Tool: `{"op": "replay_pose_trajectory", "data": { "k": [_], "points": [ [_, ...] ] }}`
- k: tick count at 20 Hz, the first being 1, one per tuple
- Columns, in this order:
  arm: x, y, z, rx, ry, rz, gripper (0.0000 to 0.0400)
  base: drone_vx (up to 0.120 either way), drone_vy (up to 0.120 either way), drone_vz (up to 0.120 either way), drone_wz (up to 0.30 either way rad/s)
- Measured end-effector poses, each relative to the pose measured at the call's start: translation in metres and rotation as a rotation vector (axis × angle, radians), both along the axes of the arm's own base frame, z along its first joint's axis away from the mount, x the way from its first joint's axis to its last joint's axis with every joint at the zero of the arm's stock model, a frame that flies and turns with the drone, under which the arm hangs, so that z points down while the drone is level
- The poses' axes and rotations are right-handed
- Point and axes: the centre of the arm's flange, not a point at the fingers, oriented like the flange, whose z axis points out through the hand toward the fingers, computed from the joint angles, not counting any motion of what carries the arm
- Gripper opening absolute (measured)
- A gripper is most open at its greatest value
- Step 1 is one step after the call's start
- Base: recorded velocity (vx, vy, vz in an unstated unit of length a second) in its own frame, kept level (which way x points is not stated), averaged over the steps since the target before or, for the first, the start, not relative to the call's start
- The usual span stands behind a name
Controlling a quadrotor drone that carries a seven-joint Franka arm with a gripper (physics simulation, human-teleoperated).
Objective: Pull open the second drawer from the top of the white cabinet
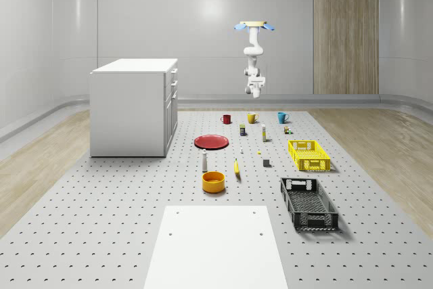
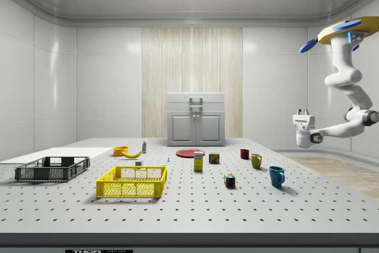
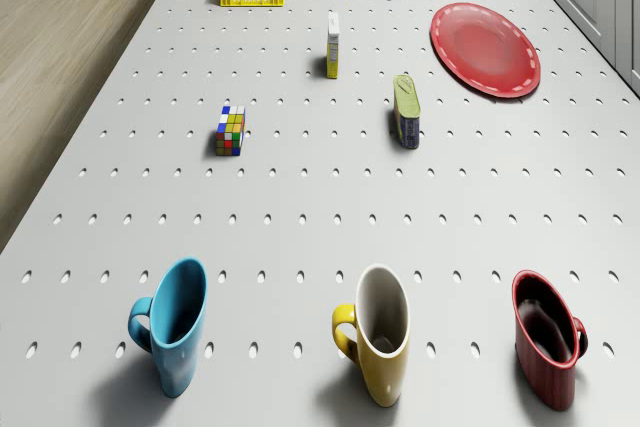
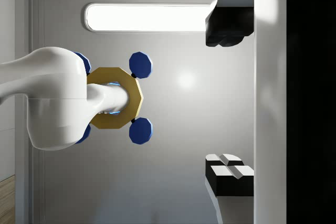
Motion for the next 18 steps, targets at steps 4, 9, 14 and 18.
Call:
{"op": "replay_pose_trajectory", "data": {
  "k": [4,9,14,18],
  "points": [
    [0.0002,0.0,0.0049,0.0,-0.003,0.0,0.0301,0.12,-0.12,0.1,0.0],
    [0.0001,0.0,0.0072,0.0,-0.007,0.0,0.03,0.12,-0.12,0.12,0.0],
    [-0.0002,0.0001,0.0079,-0.001,-0.011,0.0,0.03,0.12,-0.12,0.12,0.0],
    [-0.0005,0.0001,0.0081,-0.001,-0.014,0.0,0.03,0.12,-0.12,0.12,0.0]
  ]
}}
